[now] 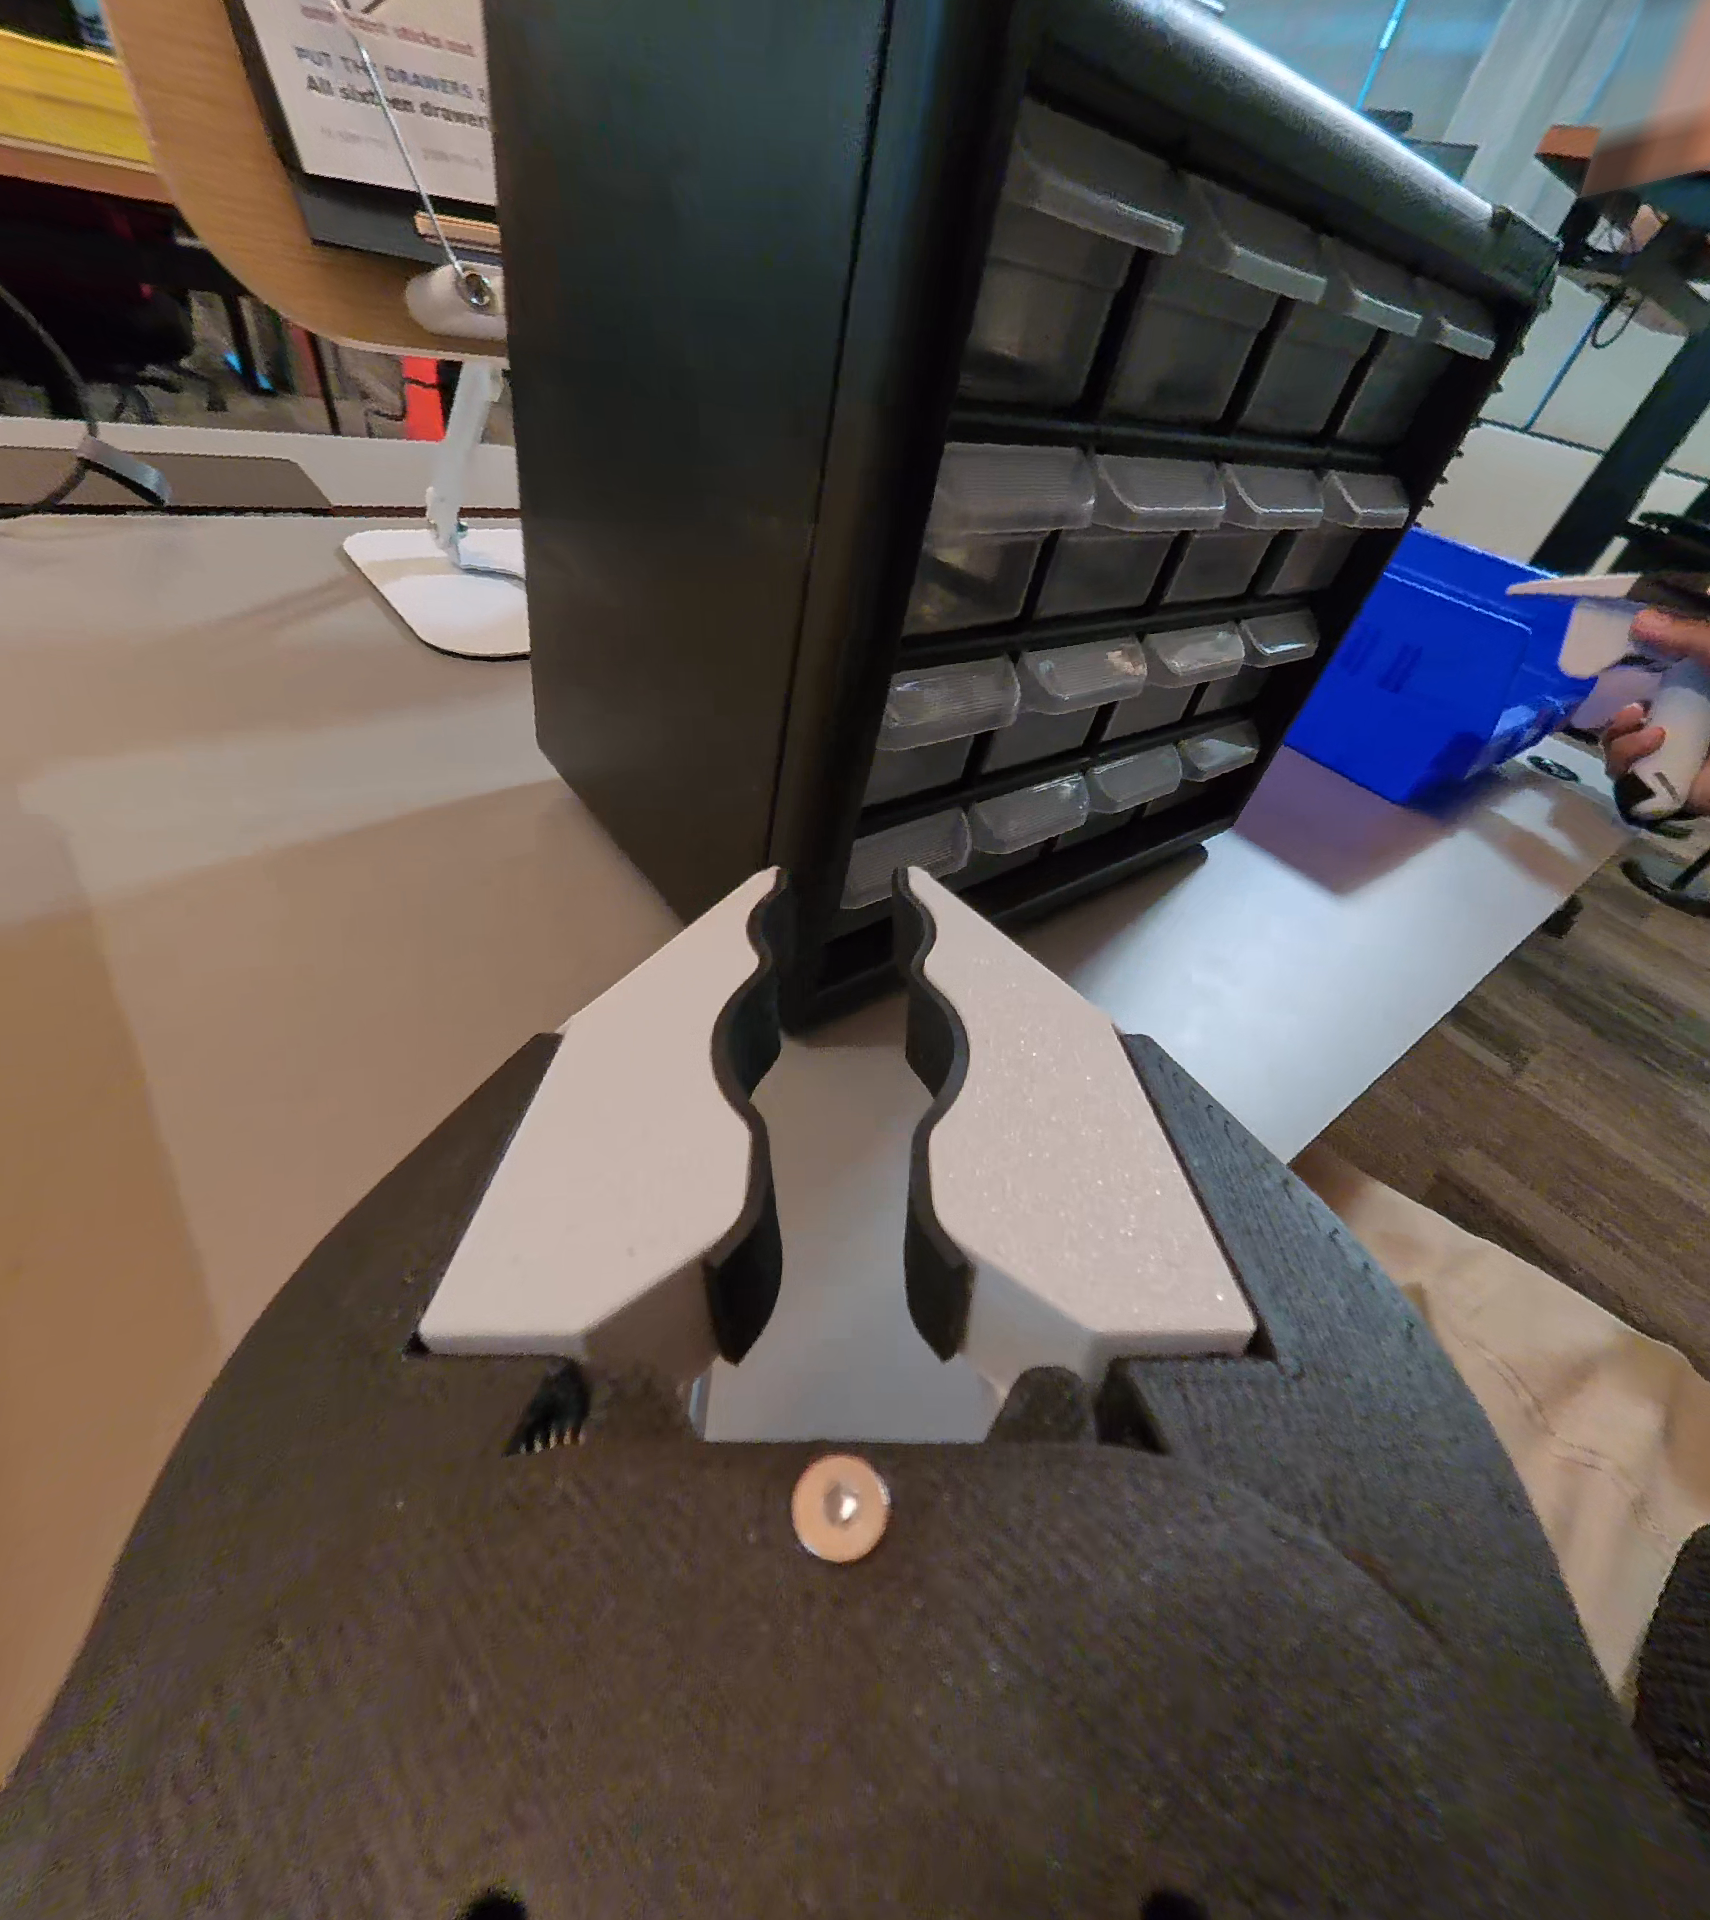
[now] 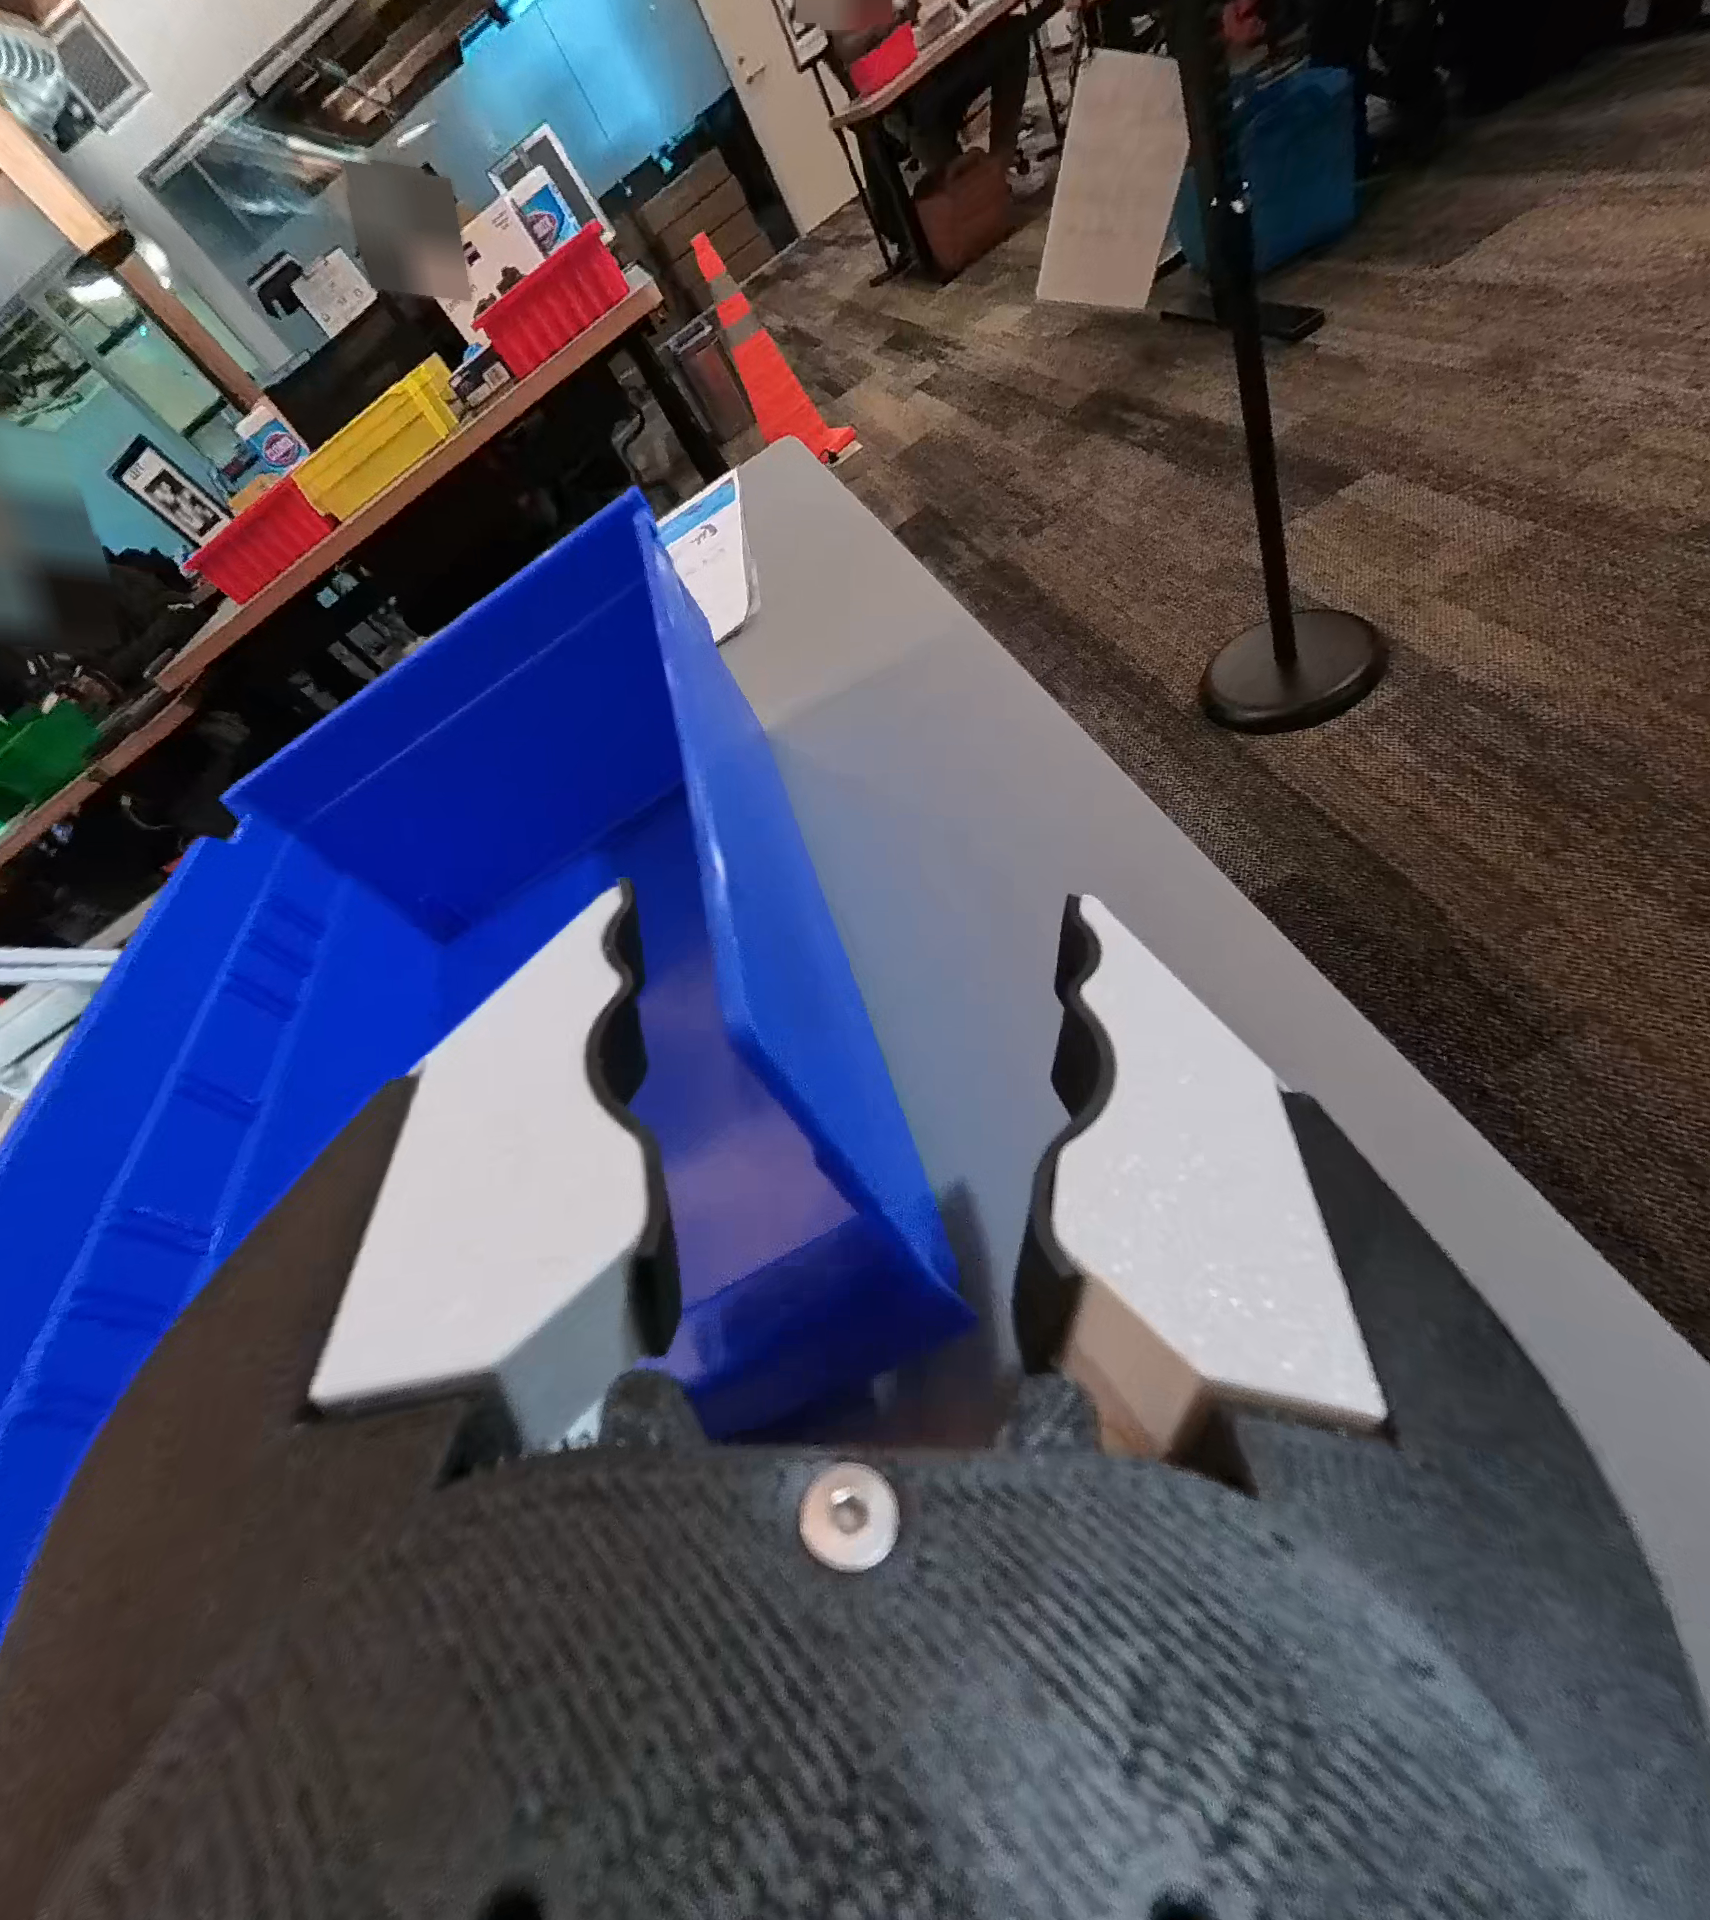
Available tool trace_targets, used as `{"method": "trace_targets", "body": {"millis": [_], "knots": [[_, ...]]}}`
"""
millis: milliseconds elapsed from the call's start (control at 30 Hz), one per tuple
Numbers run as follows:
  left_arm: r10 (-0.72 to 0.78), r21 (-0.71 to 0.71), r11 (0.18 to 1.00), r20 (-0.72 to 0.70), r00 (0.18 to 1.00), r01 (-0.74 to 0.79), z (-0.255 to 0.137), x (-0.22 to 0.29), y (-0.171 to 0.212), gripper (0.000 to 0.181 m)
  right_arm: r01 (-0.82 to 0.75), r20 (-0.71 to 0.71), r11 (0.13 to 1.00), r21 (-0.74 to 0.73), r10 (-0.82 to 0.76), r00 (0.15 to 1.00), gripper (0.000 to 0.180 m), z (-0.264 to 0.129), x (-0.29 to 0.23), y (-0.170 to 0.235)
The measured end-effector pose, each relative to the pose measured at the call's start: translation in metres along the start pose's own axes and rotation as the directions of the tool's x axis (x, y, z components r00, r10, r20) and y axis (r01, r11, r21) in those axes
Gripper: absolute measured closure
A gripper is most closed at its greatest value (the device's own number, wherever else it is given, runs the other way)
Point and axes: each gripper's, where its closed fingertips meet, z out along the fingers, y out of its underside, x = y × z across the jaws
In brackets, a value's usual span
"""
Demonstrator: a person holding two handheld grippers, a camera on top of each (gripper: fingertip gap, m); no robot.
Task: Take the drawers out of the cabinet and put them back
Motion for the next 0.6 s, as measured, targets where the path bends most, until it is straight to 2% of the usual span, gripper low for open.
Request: {"method": "trace_targets", "body": {"millis": [167, 400, 600], "knots": [[-0.004, 0.002, 1.000, 0.013, 1.000, 0.004, -0.004, -0.003, 0.000, 0.164, -0.026, 0.015, 1.000, 0.014, 0.026, 1.000, 0.104, 0.007, -0.003, 0.004], [-0.006, -0.006, 1.000, 0.004, 1.000, 0.006, -0.002, -0.001, 0.002, 0.164, 0.046, 0.006, 0.999, -0.022, -0.046, 0.999, 0.106, 0.011, -0.012, 0.011], [-0.005, -0.011, 1.000, -0.003, 1.000, 0.005, 0.001, 0.000, 0.003, 0.164, 0.018, -0.025, 0.999, -0.043, -0.019, 0.999, 0.120, 0.013, -0.005, 0.013]]}}
